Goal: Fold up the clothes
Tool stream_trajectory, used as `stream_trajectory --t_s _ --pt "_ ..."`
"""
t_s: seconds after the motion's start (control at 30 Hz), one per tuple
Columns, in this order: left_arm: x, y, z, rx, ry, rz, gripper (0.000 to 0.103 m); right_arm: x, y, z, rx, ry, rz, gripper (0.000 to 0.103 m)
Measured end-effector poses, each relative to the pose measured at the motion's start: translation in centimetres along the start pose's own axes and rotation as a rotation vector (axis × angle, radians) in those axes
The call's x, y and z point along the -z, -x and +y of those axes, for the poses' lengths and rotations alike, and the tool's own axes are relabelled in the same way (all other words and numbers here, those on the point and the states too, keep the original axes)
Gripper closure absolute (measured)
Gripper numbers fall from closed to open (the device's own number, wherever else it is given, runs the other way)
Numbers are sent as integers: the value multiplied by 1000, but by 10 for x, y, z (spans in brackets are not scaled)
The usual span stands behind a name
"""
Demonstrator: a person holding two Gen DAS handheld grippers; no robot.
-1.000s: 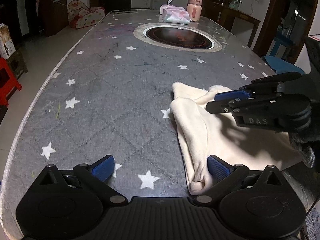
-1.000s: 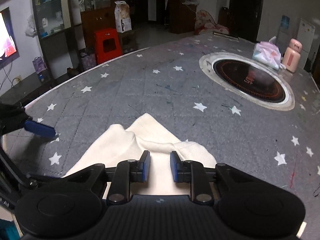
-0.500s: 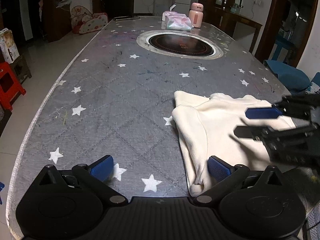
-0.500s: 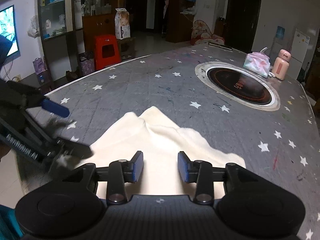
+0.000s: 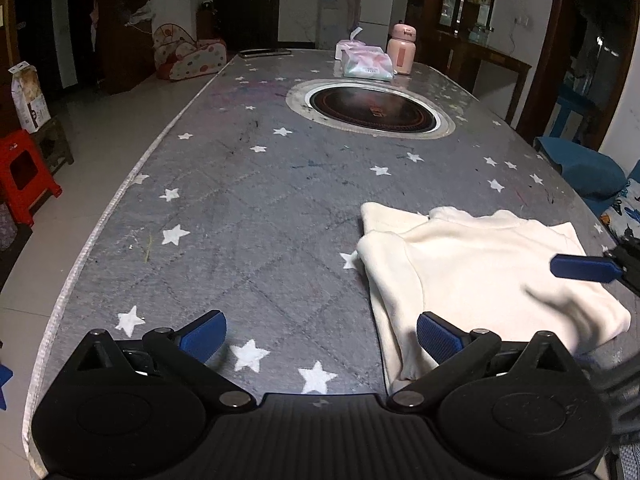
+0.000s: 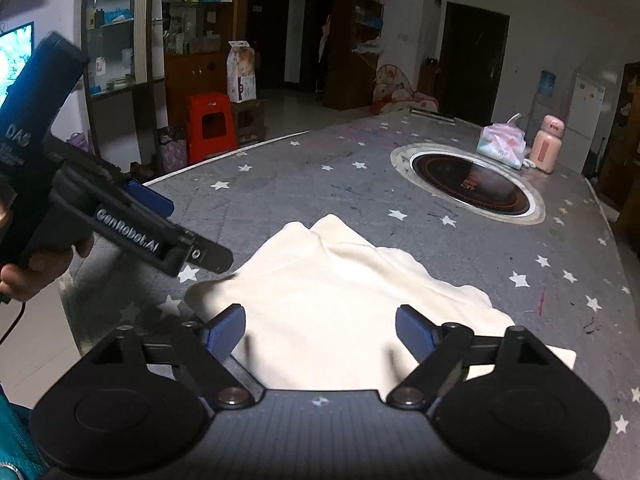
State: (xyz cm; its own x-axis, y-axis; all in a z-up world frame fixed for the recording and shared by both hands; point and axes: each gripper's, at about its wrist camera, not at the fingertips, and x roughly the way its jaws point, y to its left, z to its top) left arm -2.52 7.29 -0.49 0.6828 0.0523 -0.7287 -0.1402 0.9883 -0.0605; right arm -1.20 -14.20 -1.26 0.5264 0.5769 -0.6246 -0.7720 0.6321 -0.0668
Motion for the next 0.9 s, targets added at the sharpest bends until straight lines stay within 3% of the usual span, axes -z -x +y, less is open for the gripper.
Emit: stream_trajectory --t_s 0.2,0.47,0.73,0.9 --pt "0 2 -1 -18 0 -10 0 4 8 9 19 9 -31 0" --pt "0 5 -3 -32 -10 -26 0 7 14 22 24 31 -69 0" --pt "-1 5 -1 -53 -7 -35 0 5 11 39 7 99 -37 1" --pt "-2 4 2 -69 -4 -33 0 3 7 48 -16 125 -9 10"
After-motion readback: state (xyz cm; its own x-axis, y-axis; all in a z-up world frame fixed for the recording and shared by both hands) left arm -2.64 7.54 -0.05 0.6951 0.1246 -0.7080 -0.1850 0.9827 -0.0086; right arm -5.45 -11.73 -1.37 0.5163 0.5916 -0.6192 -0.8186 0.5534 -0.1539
